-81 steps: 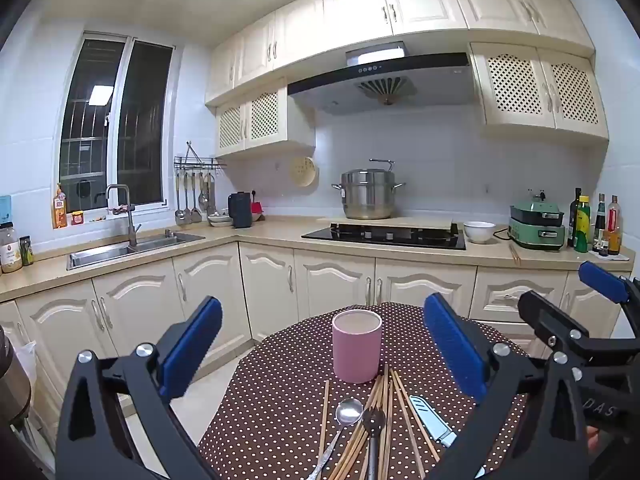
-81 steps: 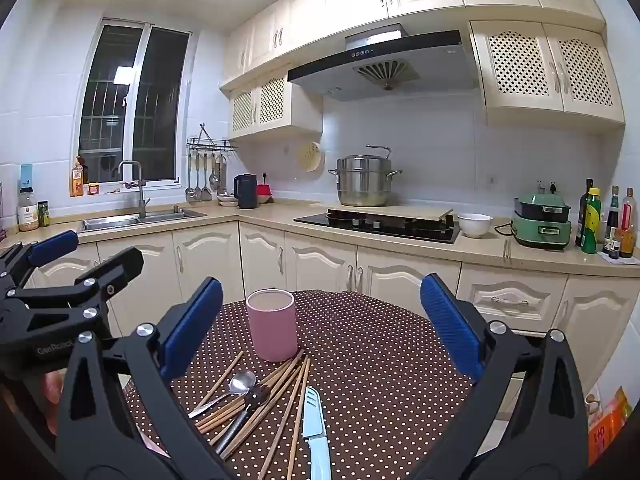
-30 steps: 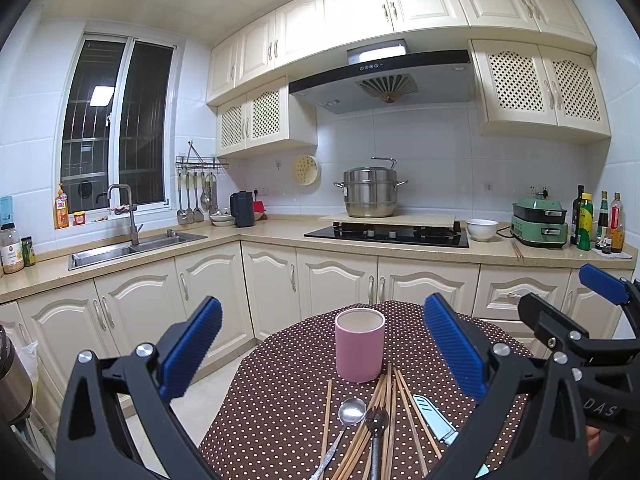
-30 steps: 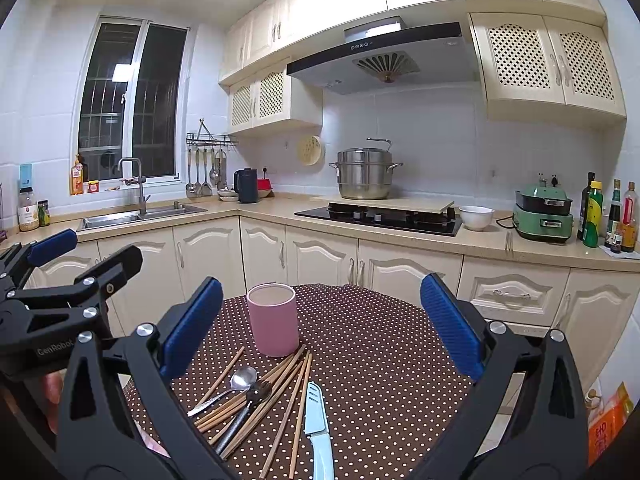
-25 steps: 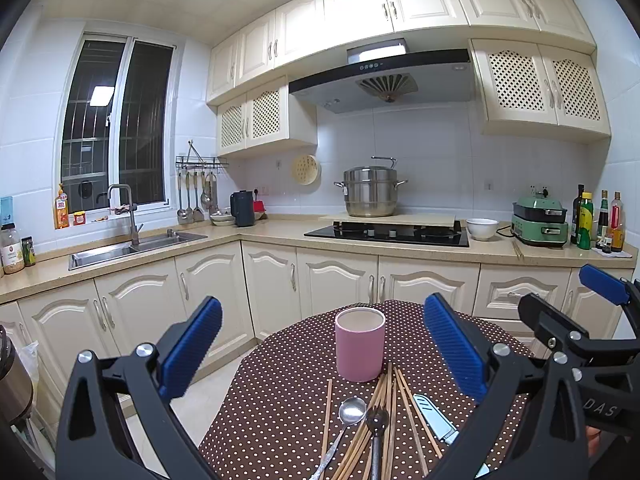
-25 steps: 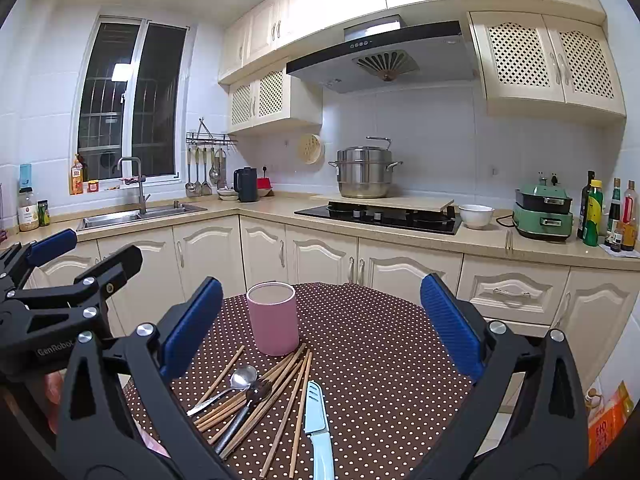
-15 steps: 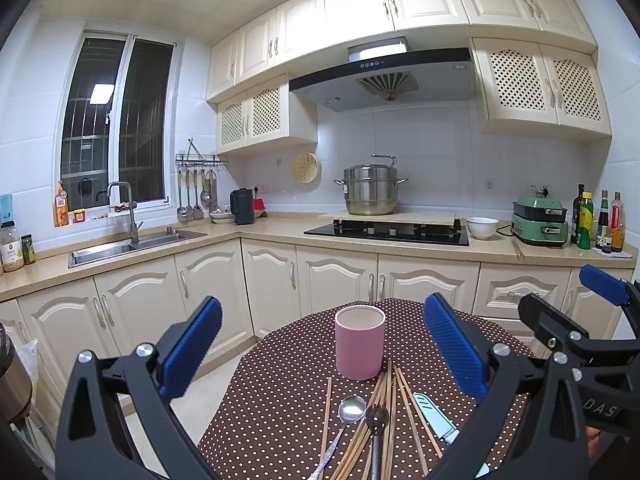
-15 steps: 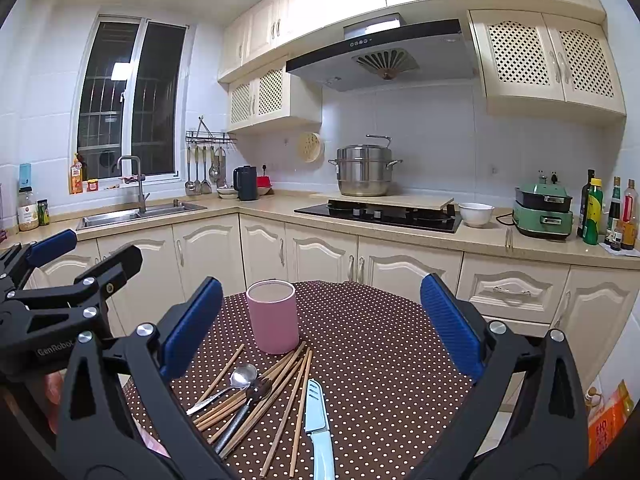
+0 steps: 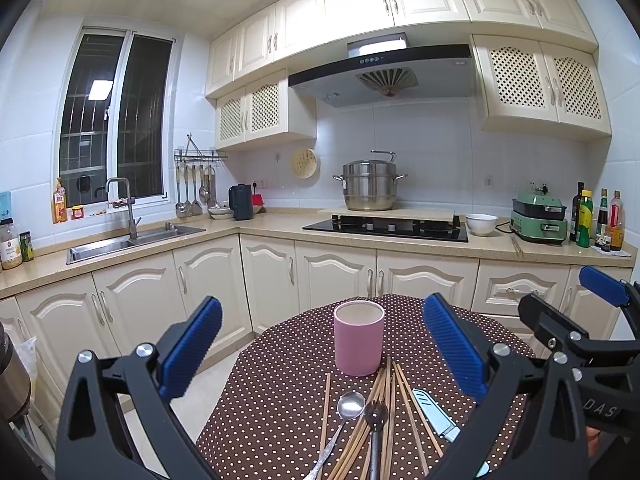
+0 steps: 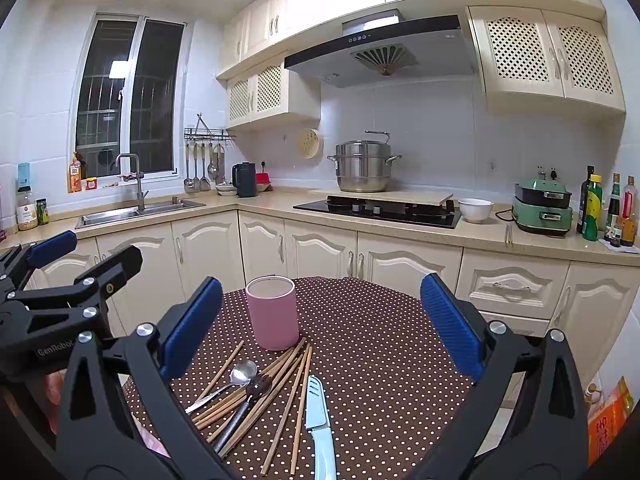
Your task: Organize utensils
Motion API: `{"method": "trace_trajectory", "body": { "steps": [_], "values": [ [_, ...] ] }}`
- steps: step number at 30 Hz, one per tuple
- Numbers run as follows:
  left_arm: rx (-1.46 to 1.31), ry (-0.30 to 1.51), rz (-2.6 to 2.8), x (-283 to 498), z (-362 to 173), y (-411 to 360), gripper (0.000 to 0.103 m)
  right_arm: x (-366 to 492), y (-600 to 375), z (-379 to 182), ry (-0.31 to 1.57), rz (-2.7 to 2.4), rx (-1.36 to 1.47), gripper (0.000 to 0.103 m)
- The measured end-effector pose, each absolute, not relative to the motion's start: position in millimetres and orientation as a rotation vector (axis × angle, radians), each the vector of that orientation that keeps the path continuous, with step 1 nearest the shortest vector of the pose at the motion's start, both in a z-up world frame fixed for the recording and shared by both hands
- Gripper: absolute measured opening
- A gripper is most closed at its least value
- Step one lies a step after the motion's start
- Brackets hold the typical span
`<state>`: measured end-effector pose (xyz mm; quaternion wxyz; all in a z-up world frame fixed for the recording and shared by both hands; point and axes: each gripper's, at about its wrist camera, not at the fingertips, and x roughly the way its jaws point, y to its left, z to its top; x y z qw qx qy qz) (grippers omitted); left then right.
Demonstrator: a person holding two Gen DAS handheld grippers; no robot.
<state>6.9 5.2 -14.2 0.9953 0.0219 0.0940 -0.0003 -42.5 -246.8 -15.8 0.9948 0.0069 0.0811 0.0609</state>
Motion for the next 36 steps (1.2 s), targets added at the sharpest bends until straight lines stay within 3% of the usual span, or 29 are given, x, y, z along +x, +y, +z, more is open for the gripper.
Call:
{"method": "trace_trajectory", "body": {
  "steps": [25,36],
  "values": [
    [0.045,0.277,-0.001,24,-24,4,0.099,-28,-245,-26,0.229,0.133,0.011,0.097],
    [0.054,0.635,-0.117,109,-58,33,0.099,27,-250,-70,0.480,0.118,-0.065,0.097]
  ]
}}
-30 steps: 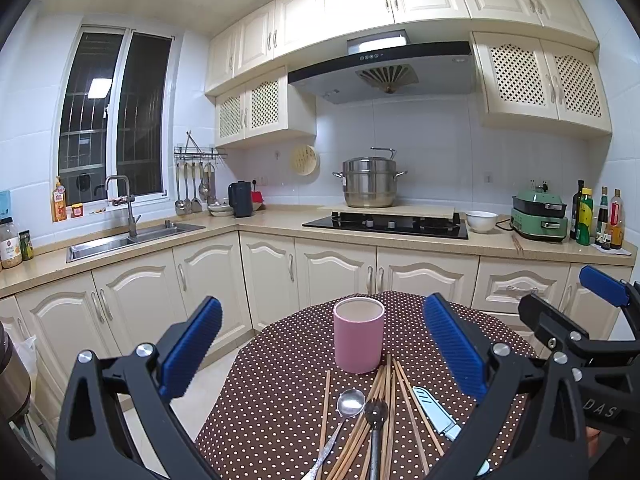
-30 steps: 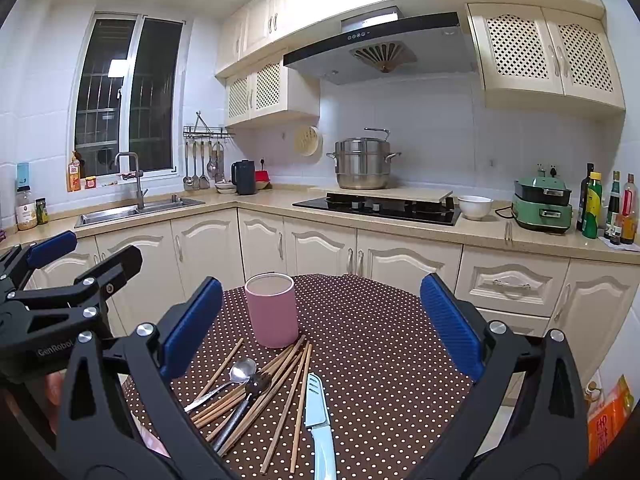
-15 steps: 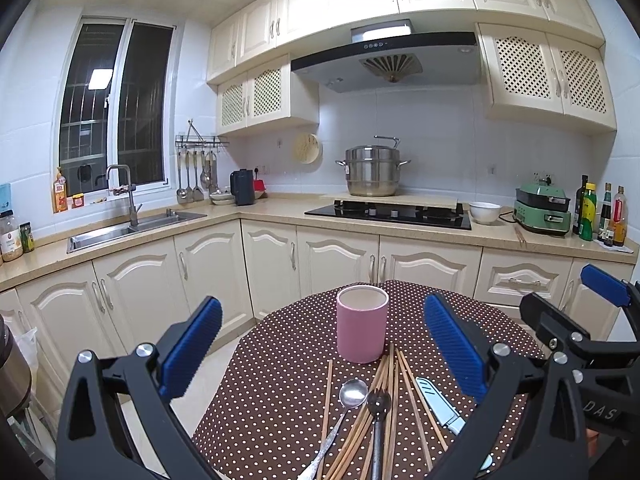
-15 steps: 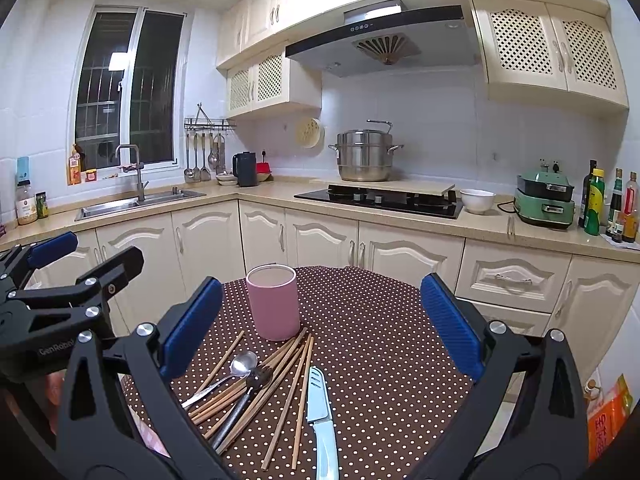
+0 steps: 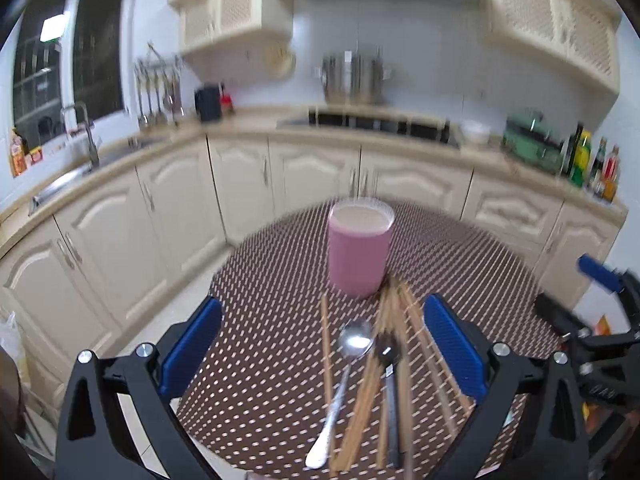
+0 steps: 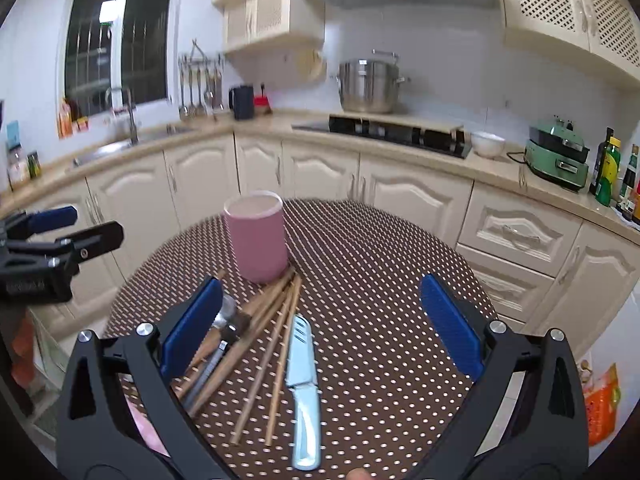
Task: Organize utensils
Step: 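Lower both grippers to the utensil pile and close on a chopstick each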
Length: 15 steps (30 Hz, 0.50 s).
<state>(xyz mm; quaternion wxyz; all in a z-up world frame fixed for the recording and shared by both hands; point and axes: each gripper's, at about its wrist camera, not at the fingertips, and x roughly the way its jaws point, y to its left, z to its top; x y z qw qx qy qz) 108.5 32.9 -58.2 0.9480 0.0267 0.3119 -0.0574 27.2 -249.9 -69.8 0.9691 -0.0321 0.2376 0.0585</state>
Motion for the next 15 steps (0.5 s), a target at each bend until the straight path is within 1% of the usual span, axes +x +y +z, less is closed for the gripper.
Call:
{"method": "trace_trajectory", "body": {
  "steps": [3,6,8,9,10,11,13,15],
  "values": [
    [0.045,0.782,-0.153,139,-81,42,0.099,45,-251,-83,0.563,0.135,-0.091,0.097],
    [0.014,0.919,-0.196,167,-110,50,0.098,66,-257,-102,0.689,0.192,-0.070,0.097],
    [0.015,0.980,-0.195,181,-128,50,0.086,80,-260,-116,0.785,0.221,-0.055,0.097],
    [0.019,1.015,-0.187,187,-137,50,0.078,84,-261,-121,0.816,0.236,-0.046,0.097],
    [0.017,1.036,-0.186,191,-145,50,0.074,90,-263,-127,0.855,0.253,-0.038,0.097],
    [0.003,1.076,-0.202,199,-156,50,0.073,95,-263,-132,0.884,0.252,-0.039,0.096],
    [-0.014,1.127,-0.213,208,-172,47,0.064,103,-266,-138,0.925,0.248,-0.043,0.093],
    [0.004,1.169,-0.195,215,-186,44,0.061,111,-268,-142,0.967,0.260,-0.040,0.091]
  ]
}}
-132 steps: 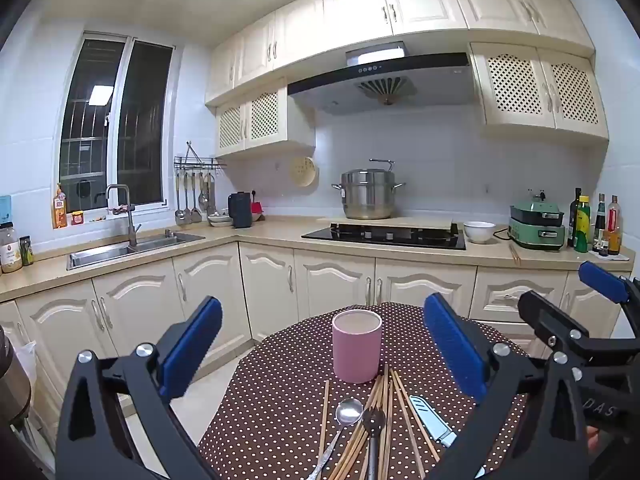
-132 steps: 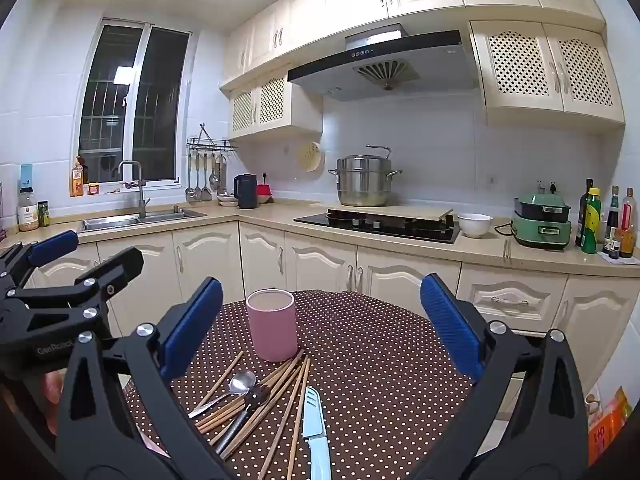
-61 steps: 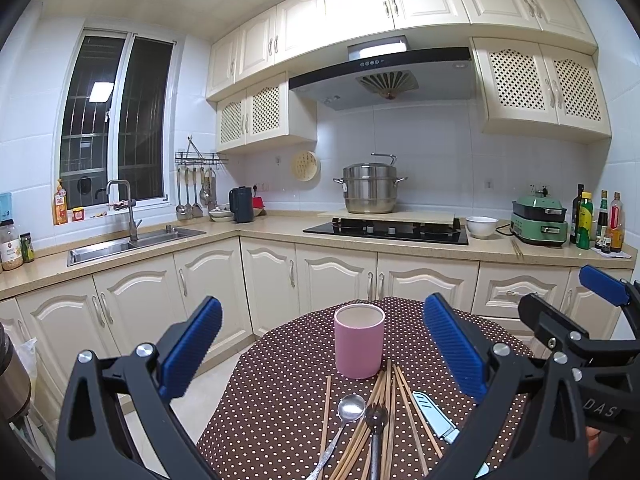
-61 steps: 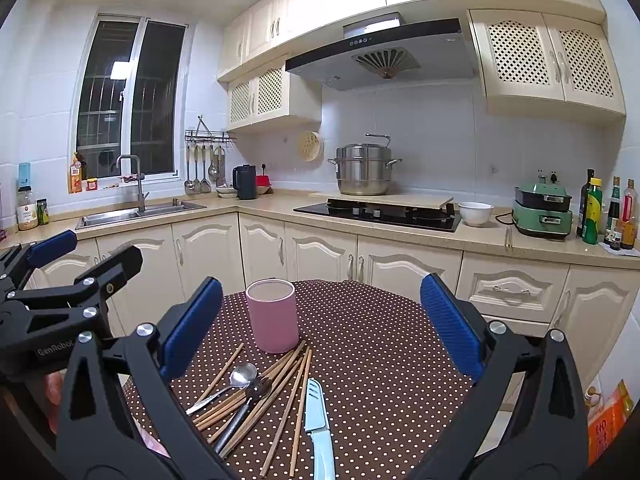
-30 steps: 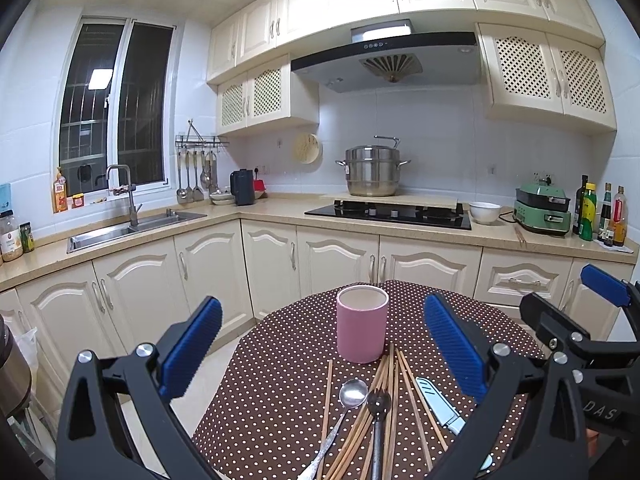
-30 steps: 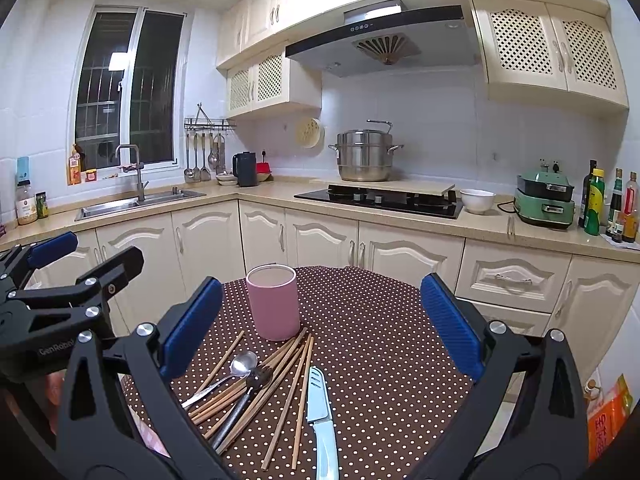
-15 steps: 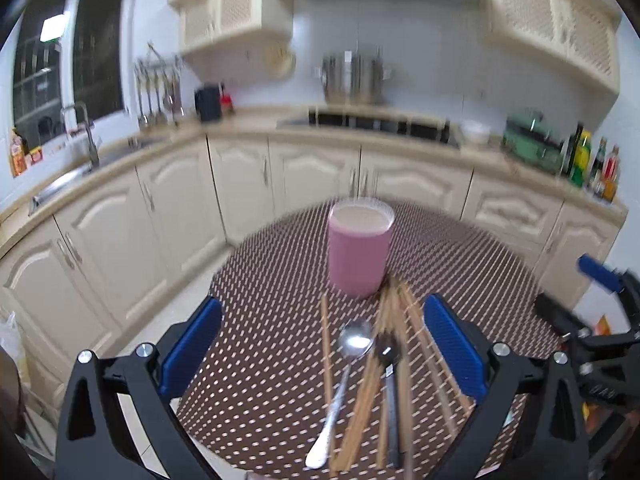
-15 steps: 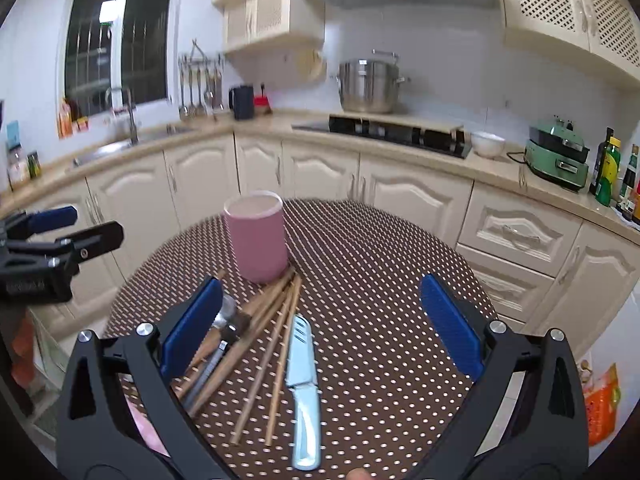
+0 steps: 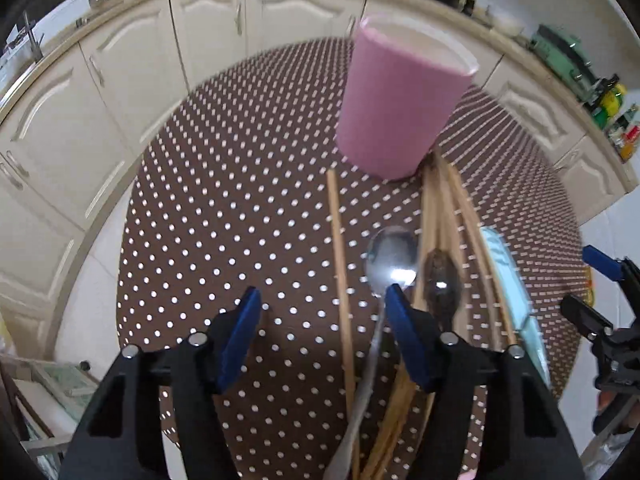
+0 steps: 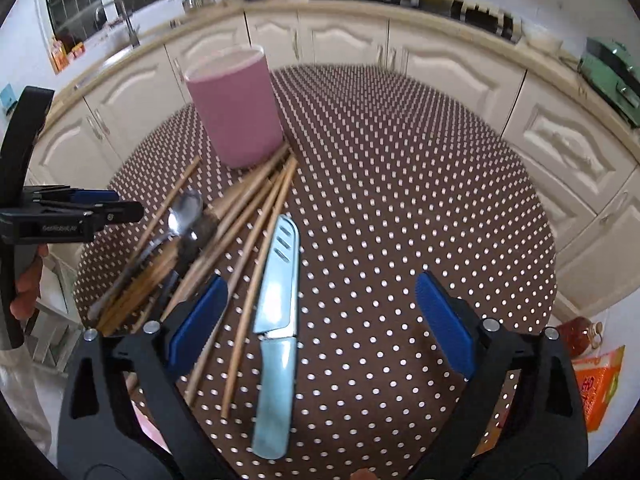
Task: Organize utensils
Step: 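Lower both grippers to the utensil pile and close on a chopstick each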
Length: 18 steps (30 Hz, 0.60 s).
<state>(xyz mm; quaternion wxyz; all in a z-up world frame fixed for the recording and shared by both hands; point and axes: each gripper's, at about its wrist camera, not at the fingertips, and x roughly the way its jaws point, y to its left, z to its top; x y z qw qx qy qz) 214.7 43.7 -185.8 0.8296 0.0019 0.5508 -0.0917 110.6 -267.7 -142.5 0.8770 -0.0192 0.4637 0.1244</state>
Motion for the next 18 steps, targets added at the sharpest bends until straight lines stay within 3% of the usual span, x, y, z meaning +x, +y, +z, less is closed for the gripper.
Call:
{"method": "trace_trajectory", "body": {
  "steps": [3,9,11,12,18],
  "values": [
    [0.043,1.224,-0.167,223,-206,36,0.051,119,-268,-150,1.033,0.281,-0.039,0.086],
    [0.119,1.195,-0.126,222,-218,21,0.041,132,-257,-163,1.108,0.306,-0.074,0.080],
    [0.112,1.187,-0.124,223,-218,18,0.025,138,-255,-165,1.121,0.308,-0.066,0.080],
    [0.110,1.185,-0.116,225,-218,15,0.009,141,-255,-165,1.123,0.311,-0.058,0.080],
    [0.016,1.154,-0.100,233,-206,32,0.006,162,-243,-160,1.120,0.314,-0.044,0.076]
  ]
}}
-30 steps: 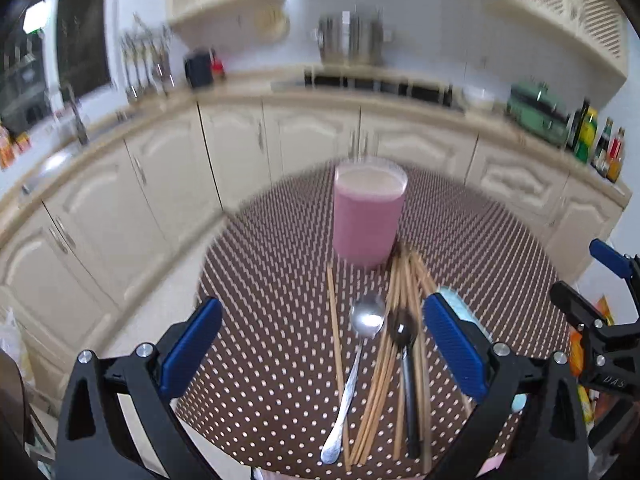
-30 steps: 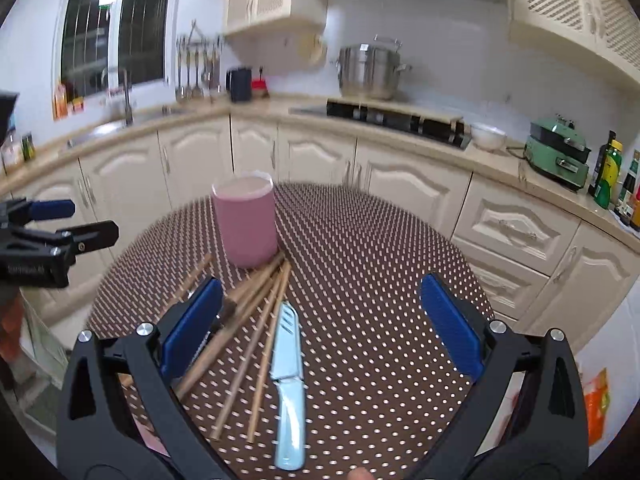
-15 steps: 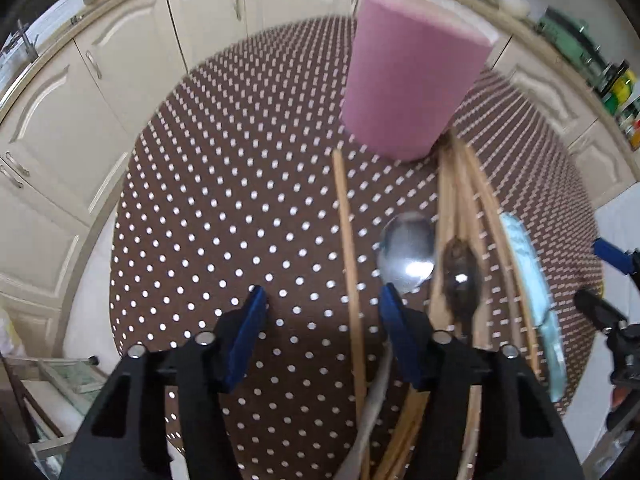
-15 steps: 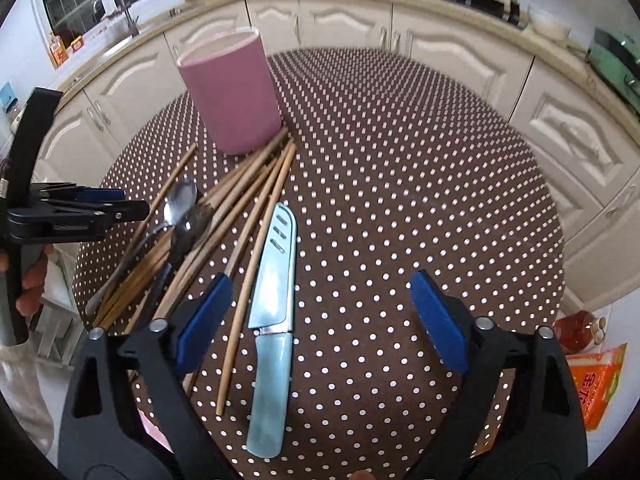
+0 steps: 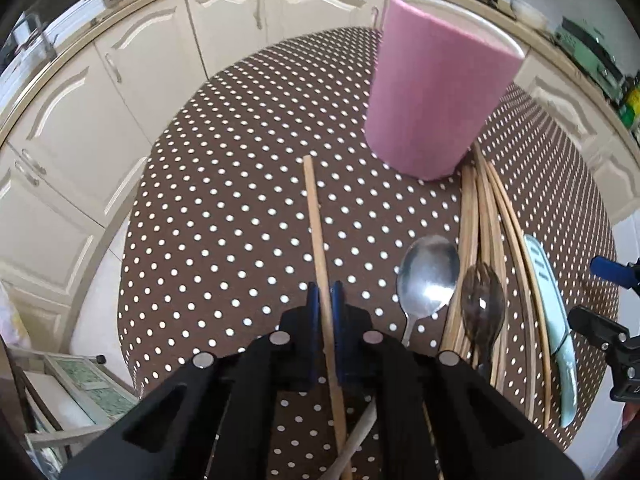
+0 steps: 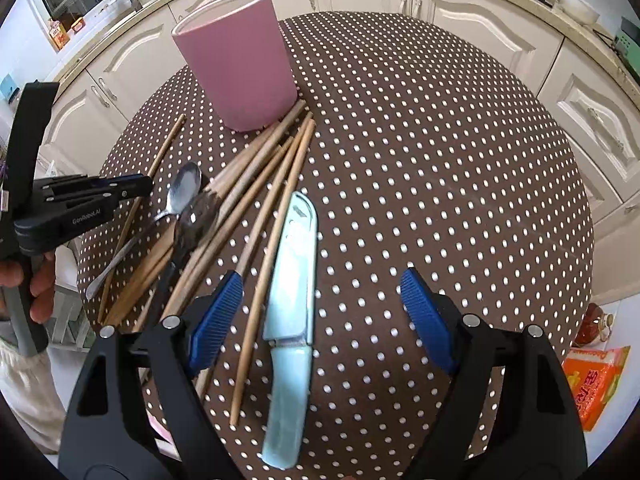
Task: Organize utensils
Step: 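Lower both grippers to the utensil pile and close on a chopstick each, then lift chopsticks and drop them into the pink cup with both grippers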
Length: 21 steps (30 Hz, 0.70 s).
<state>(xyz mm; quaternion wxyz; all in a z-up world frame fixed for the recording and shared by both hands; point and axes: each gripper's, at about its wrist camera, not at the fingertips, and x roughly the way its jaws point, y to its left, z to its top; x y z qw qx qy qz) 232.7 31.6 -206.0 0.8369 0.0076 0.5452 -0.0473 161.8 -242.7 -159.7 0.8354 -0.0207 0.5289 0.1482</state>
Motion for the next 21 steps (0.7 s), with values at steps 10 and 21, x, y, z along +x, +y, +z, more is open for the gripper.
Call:
{"method": "trace_trajectory", "body": {
  "steps": [10,21],
  "values": [
    [-0.083,0.986,-0.074,219,-165,51,0.005,229,-222,-164,1.185,0.293,0.029,0.039],
    [-0.111,0.850,-0.079,203,-126,54,0.005,295,-166,-181,1.258,0.258,-0.013,0.030]
  ]
}}
